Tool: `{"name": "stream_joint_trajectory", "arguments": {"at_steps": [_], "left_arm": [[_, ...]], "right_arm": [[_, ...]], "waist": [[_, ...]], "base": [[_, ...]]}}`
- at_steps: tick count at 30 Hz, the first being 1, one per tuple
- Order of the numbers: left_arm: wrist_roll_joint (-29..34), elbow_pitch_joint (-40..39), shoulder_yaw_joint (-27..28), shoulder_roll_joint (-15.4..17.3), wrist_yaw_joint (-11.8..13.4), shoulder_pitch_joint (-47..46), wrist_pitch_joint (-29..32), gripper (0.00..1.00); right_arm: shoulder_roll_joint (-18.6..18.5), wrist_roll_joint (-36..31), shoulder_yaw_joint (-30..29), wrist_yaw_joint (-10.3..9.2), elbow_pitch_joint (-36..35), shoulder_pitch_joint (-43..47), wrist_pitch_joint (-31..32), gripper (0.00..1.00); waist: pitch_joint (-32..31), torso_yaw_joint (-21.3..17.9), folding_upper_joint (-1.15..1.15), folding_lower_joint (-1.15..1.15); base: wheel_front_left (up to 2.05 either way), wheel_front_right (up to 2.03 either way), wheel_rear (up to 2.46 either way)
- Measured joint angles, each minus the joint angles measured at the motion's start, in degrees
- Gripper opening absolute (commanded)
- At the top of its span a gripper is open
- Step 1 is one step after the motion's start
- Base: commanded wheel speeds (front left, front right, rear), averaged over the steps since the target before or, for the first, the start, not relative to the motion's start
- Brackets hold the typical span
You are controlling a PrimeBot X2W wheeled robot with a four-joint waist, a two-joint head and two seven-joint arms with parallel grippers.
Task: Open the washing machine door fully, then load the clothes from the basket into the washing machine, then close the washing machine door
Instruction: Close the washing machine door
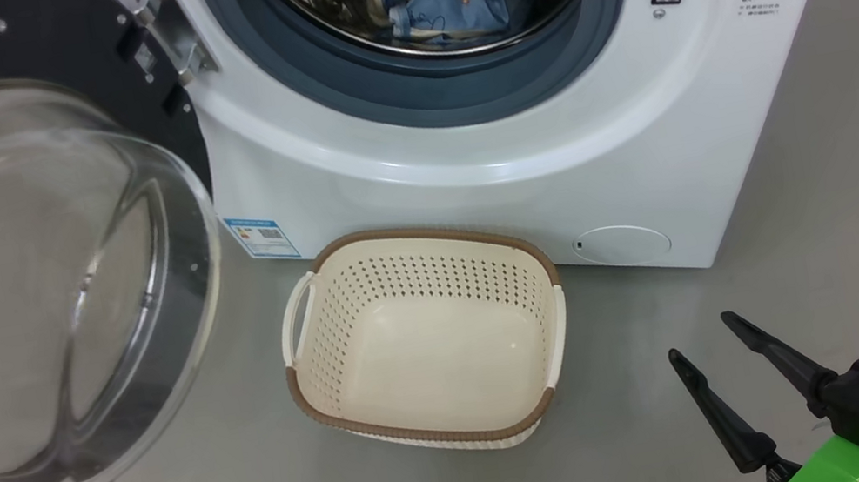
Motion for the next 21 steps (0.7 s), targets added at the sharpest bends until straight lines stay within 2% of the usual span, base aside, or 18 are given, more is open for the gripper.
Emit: {"name": "stream_joint_trajectory", "arguments": {"at_steps": [13,21], "left_arm": [[-3.22,-8.34,-1.44,-5.89,3.91,4.53,8.02,0.00],[-6.13,-15.25,-2.26,-10.47,5.05,7.98,12.48,0.00]], "right_arm": [[-0.31,0.02,-0.05,0.00,0.04,0.24,0.00,1.00],[1.02,0.07,-0.29,0.00,0.12,0.49,0.00,1.00]], "waist": [[-2.10,1.99,0.00,0.00],[-3.89,2.86,0.00,0.00]], "base": [[0.00,0.00,0.00],[0.00,0.00,0.00]]}}
